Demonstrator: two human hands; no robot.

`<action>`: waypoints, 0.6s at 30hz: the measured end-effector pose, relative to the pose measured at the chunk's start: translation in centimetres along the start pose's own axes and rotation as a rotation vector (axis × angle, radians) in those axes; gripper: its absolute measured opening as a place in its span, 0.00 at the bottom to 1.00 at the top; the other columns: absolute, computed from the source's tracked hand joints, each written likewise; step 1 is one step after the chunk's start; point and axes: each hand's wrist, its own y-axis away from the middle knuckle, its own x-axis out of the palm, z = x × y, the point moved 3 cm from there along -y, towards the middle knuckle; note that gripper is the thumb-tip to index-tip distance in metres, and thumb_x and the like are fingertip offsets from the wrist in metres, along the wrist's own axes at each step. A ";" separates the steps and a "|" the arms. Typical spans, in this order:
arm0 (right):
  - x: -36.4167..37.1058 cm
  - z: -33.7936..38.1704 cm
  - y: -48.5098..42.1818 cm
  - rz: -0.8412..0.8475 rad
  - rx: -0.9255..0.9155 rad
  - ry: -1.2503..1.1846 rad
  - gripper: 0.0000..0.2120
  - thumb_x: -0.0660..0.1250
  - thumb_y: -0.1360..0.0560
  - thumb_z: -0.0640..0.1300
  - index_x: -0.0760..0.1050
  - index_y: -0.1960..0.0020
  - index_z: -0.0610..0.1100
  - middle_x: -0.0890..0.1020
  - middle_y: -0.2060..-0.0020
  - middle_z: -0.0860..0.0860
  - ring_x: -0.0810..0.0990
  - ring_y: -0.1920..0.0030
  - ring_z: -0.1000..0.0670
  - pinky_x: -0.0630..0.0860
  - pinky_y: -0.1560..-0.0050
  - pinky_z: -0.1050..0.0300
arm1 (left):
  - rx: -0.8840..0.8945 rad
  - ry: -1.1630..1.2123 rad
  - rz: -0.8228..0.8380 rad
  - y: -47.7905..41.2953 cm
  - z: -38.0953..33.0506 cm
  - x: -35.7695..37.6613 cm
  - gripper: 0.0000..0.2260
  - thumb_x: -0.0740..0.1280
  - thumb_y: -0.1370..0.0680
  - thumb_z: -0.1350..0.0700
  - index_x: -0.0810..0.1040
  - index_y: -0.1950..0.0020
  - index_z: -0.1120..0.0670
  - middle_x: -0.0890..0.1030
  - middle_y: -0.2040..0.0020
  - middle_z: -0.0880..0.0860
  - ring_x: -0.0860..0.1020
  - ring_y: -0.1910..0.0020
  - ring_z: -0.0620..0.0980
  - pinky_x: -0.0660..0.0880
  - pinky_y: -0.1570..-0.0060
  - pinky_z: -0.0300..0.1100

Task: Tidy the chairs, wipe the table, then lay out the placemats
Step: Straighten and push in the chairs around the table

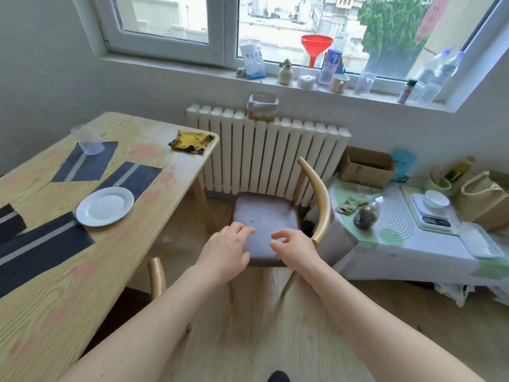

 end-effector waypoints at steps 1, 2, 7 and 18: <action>-1.0 -0.2 -0.8 -0.006 0.000 -0.001 0.14 0.65 0.24 0.49 0.77 0.40 0.49 0.82 0.47 0.50 0.82 0.48 0.49 0.78 0.43 0.50 | 0.003 0.001 -0.003 -1.2 -0.7 0.0 0.24 0.63 0.23 0.52 0.64 0.27 0.49 0.68 0.32 0.48 0.70 0.36 0.50 0.69 0.37 0.45; -2.1 -0.7 -1.9 -0.008 -0.001 -0.004 0.14 0.65 0.24 0.49 0.77 0.40 0.49 0.82 0.47 0.49 0.82 0.49 0.49 0.78 0.44 0.50 | 0.006 0.010 0.002 -2.7 -1.5 0.3 0.24 0.63 0.23 0.52 0.64 0.27 0.49 0.68 0.32 0.48 0.70 0.36 0.50 0.69 0.37 0.45; -7.4 -3.6 -6.9 0.005 0.023 0.002 0.11 0.65 0.25 0.48 0.79 0.43 0.50 0.83 0.50 0.50 0.82 0.50 0.50 0.78 0.43 0.51 | 0.006 -0.005 0.027 -8.9 -4.9 1.9 0.24 0.63 0.23 0.52 0.64 0.27 0.49 0.68 0.33 0.48 0.71 0.37 0.50 0.69 0.40 0.44; -12.1 -7.5 -15.2 0.010 0.120 -0.033 0.12 0.64 0.26 0.45 0.80 0.45 0.51 0.83 0.51 0.52 0.82 0.49 0.50 0.78 0.43 0.52 | 0.024 0.046 0.116 -18.0 -6.7 5.7 0.23 0.62 0.23 0.52 0.65 0.28 0.49 0.69 0.33 0.48 0.71 0.38 0.50 0.70 0.41 0.44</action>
